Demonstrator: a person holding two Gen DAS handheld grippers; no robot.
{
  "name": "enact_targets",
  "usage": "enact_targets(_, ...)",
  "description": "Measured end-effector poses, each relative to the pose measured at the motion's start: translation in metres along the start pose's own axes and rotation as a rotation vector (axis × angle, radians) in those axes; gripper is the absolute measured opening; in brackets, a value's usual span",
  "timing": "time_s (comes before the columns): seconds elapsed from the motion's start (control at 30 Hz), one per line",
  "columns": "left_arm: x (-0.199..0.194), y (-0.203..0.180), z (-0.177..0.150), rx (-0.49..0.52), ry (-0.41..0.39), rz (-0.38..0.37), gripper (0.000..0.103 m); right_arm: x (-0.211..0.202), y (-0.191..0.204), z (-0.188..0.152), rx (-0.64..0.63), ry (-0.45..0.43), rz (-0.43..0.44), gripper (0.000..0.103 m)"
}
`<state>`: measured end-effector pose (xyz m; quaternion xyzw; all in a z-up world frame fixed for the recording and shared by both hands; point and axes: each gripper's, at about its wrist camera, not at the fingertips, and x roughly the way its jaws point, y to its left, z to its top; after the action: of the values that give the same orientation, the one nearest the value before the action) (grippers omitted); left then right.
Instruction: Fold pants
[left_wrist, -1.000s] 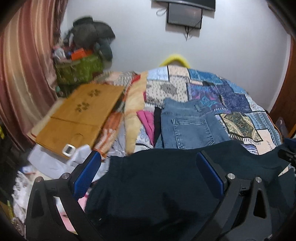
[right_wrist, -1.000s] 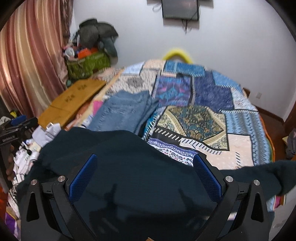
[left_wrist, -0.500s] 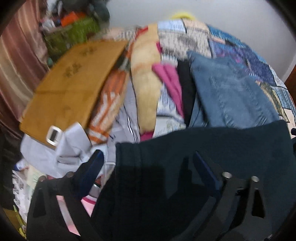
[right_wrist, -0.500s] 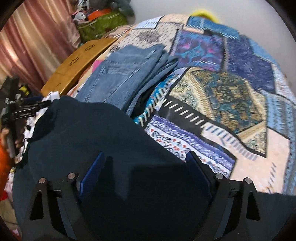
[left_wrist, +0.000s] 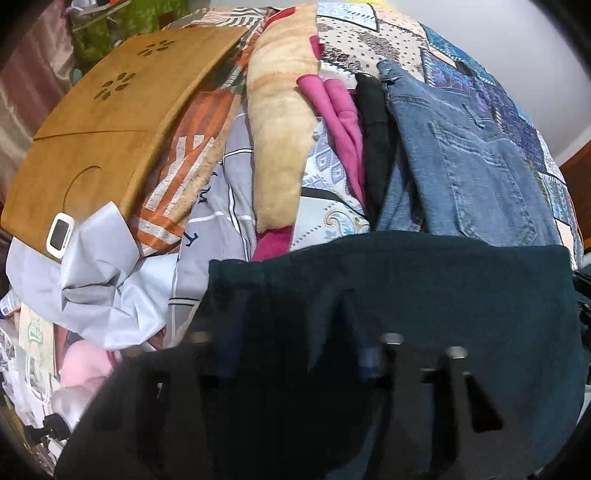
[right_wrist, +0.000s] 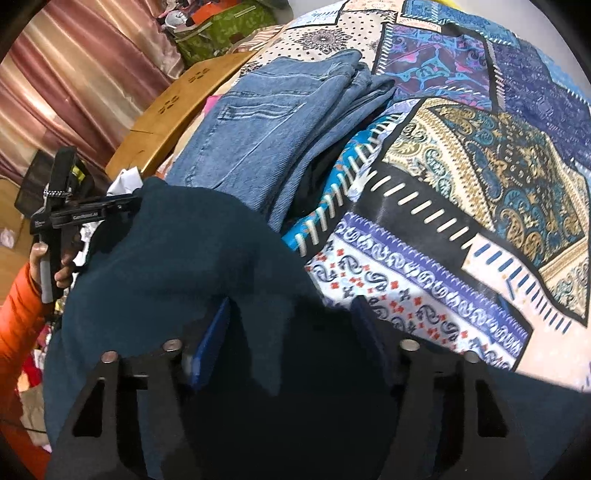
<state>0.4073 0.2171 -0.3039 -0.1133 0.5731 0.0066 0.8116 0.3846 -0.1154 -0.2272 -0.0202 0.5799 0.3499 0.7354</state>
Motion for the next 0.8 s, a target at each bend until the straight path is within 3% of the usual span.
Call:
enact_targets(0.03, -0.001, -0.002, -0.001, -0.001, 0.014, -0.011, 0.013, 0.0, 0.002, -0.001, 0.0, -0.004, 0.011, 0.04)
enact_targets(0.07, -0.004, -0.007, -0.001, 0.014, 0.008, 0.023, 0.01, 0.001, 0.003, -0.002, 0.004, -0.007, 0.016, 0.031)
enact_targets(0.17, -0.011, -0.023, -0.004, 0.085, -0.021, 0.1, 0.006, -0.004, 0.008, -0.006, 0.008, -0.031, 0.002, 0.016)
enact_targets(0.33, -0.036, -0.023, 0.004, 0.073, -0.078, 0.132, 0.004, -0.033, 0.02, 0.0, -0.034, -0.141, -0.085, 0.013)
enact_targets(0.6, -0.115, -0.032, 0.034, 0.056, -0.301, 0.149, 0.003, -0.101, 0.038, 0.023, -0.089, -0.369, -0.208, 0.012)
enact_targets(0.8, -0.14, -0.037, 0.011, 0.072, -0.334, 0.132, 0.003, -0.118, 0.054, 0.0, -0.122, -0.389, -0.209, 0.012)
